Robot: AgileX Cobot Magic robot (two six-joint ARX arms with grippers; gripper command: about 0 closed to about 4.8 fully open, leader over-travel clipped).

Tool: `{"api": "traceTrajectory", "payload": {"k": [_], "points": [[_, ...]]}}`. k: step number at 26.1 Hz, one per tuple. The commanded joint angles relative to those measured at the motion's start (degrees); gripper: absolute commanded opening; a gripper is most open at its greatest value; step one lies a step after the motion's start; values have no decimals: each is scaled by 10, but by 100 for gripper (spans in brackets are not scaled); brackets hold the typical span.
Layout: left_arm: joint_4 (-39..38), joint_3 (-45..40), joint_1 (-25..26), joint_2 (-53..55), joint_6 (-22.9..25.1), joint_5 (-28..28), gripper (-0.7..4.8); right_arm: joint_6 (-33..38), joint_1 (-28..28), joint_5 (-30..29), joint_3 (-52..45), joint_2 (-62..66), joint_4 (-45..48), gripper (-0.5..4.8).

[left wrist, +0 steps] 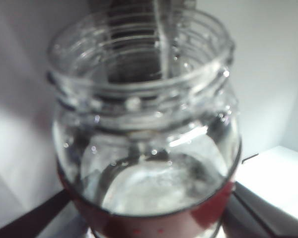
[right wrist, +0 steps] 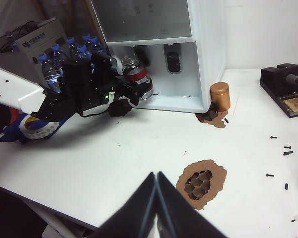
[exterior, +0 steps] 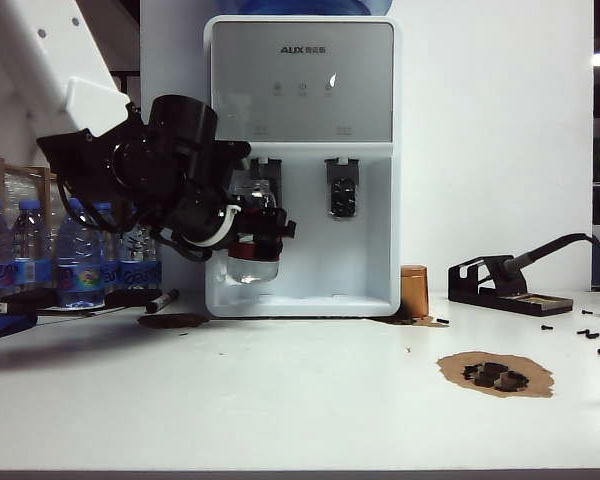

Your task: Pick up the water bottle with two loops of red belts, then reach the front water dispenser and gently press the gray-black baffle horizontally to get a little water.

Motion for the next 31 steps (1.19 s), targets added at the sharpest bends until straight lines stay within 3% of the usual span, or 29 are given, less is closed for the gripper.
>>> {"api": "traceTrajectory", "payload": {"k": [1, 31], "points": [[24, 7, 1, -4, 0, 0, -5, -2, 1, -1, 2, 2, 8, -2], [33, 7, -9, -4, -2, 0, -5, -2, 1, -1, 2, 2, 8, -2]]}}
